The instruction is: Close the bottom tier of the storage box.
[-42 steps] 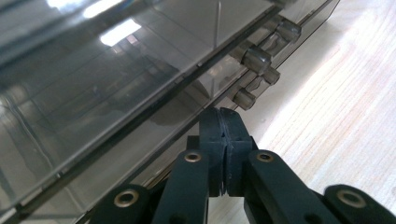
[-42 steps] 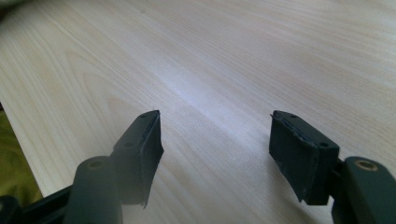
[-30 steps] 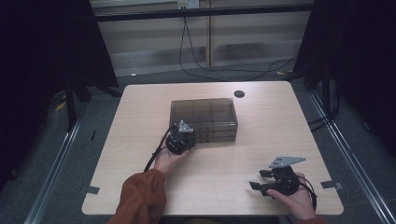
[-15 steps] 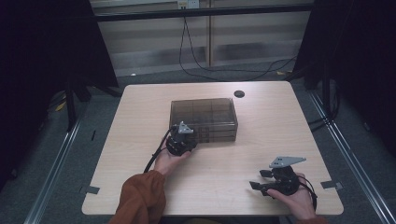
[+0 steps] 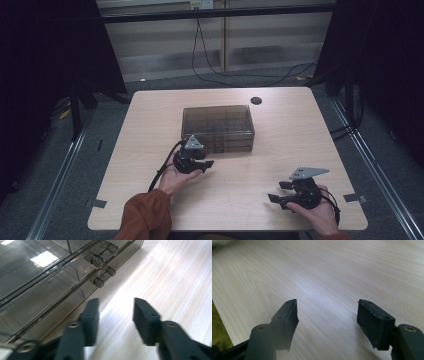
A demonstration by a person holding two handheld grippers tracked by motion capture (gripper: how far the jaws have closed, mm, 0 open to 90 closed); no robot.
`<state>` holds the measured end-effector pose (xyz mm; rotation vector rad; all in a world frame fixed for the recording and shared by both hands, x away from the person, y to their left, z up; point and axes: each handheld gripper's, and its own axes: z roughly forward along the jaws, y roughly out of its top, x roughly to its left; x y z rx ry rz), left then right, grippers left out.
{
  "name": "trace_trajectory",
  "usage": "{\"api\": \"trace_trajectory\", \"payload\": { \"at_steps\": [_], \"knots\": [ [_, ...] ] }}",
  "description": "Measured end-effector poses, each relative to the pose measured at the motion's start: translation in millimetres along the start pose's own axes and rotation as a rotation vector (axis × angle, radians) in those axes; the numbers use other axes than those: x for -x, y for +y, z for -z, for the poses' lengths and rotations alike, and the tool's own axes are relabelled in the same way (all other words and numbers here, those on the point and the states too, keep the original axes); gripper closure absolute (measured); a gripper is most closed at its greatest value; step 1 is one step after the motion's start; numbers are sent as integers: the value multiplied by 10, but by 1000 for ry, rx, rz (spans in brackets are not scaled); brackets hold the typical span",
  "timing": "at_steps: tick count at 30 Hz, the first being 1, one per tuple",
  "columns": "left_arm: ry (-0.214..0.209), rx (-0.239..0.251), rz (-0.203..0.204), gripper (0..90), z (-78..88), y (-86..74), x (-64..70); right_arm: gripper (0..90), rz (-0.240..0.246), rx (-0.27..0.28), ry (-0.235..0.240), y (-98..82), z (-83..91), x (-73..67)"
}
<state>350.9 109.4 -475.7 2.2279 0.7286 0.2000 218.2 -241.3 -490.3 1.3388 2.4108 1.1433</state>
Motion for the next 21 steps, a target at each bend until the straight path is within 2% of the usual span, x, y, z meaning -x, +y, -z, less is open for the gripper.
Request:
{"api": "trace_trajectory", "payload": {
  "at_steps": [4,6,8,14,16,21],
  "knots": [
    [-33,30,-5,440,100,-47,28,323,-2,2,2,3,1,6],
    [-25,29,-3,397,147,-73,49,320,-1,5,2,4,-2,8],
    [-43,38,6,340,179,-96,61,320,-6,5,1,6,-1,9],
    [-32,37,9,192,318,-157,97,310,-11,16,-1,8,6,20],
    [-41,41,8,128,371,-194,92,308,-11,16,0,7,7,22],
    [-3,23,0,82,532,-294,100,300,-15,19,-5,8,6,25]
  ]
}}
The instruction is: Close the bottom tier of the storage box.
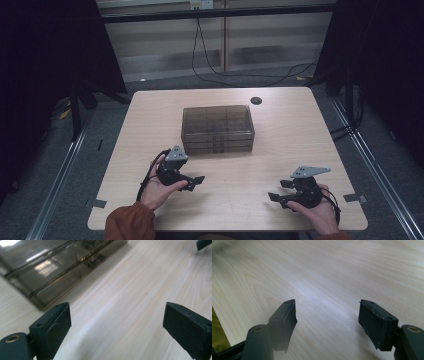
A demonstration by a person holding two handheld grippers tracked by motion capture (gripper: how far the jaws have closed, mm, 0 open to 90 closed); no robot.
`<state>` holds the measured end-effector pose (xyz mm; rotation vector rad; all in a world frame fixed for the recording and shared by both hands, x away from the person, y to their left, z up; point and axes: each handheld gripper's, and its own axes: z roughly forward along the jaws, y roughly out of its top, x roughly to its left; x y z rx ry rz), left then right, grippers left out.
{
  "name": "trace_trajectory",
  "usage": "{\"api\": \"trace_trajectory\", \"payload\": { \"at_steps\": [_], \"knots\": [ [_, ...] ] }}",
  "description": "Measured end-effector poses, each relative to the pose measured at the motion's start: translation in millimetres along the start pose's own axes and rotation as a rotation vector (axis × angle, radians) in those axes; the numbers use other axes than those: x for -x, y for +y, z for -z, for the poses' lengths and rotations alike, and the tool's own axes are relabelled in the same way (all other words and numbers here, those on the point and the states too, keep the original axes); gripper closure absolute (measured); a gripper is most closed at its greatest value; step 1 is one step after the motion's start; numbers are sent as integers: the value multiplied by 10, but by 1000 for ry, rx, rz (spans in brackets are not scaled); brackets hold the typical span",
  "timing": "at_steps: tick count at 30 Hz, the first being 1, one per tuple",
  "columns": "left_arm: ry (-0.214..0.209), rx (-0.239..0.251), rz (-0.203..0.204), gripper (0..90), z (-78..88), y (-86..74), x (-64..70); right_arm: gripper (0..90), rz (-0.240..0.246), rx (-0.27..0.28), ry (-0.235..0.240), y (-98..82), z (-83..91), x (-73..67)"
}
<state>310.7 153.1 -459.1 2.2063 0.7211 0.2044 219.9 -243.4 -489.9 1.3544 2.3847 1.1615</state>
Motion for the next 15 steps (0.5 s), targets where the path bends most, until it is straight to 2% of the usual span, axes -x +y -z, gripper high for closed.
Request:
{"api": "trace_trajectory", "payload": {
  "at_steps": [1,6,7,8,9,14,15],
  "knots": [
    [6,18,16,78,29,-31,7,298,0,-1,1,-1,2,0],
    [5,15,32,46,163,-152,-12,290,-10,-2,-2,1,-2,1],
    [16,20,32,41,188,-174,-16,290,-10,-2,-2,0,-1,1],
    [54,45,43,44,218,-208,-12,289,-8,0,-1,0,-1,3],
    [64,46,51,35,229,-227,-10,287,-11,-1,-2,0,-1,2],
    [45,57,56,34,313,-316,29,281,-18,-5,-7,1,-3,1],
    [51,56,39,36,338,-342,55,280,-16,-5,-6,1,-4,3]
  ]
}}
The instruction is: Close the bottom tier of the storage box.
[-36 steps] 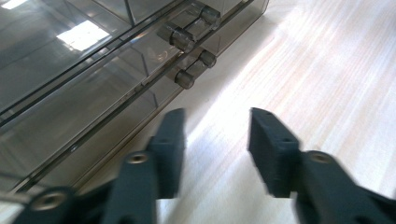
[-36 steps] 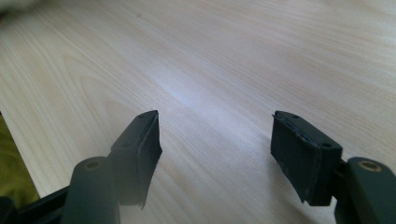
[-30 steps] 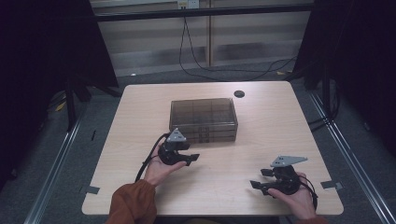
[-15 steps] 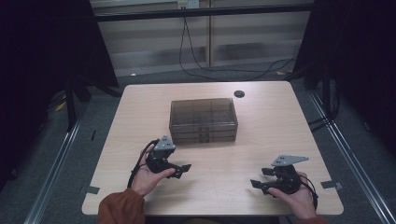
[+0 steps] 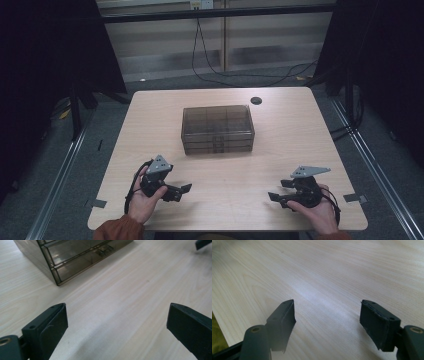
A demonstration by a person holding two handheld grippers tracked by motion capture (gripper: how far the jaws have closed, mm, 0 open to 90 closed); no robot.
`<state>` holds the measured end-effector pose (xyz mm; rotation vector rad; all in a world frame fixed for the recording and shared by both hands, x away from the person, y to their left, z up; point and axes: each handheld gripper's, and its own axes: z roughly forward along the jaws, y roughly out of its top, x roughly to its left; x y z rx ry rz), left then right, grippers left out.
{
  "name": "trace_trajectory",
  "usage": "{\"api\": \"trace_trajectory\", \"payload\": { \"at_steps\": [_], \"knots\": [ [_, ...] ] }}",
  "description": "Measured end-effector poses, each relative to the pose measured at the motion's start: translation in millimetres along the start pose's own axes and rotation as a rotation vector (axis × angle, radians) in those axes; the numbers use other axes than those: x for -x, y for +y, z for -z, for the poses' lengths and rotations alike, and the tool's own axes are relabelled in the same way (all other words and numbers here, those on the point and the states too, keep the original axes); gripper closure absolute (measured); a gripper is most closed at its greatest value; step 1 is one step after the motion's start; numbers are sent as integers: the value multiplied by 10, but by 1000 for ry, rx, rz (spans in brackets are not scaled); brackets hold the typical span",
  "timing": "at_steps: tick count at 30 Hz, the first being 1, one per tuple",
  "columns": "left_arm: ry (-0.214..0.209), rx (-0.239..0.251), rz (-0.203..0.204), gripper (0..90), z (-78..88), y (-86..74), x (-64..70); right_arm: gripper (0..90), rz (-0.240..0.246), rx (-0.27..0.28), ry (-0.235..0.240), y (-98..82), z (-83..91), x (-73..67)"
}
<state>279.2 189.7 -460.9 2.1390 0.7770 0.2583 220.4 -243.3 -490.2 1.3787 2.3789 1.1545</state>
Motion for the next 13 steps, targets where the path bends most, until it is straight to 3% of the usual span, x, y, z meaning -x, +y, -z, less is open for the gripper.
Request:
{"api": "trace_trajectory", "payload": {
  "at_steps": [2,5,7,9,13],
  "knots": [
    [20,-16,-24,36,27,-31,35,279,-1,0,-1,-1,1,-1],
    [11,-30,-46,38,66,-101,81,276,0,0,-4,-1,-1,-1],
    [8,-42,-23,39,97,-140,113,261,4,4,-7,-3,-6,1],
    [25,-28,-34,39,124,-198,137,252,-8,0,-14,-7,-5,7],
    [21,-10,-9,41,133,-246,124,235,-17,14,-28,-11,8,23]
  ]
}}
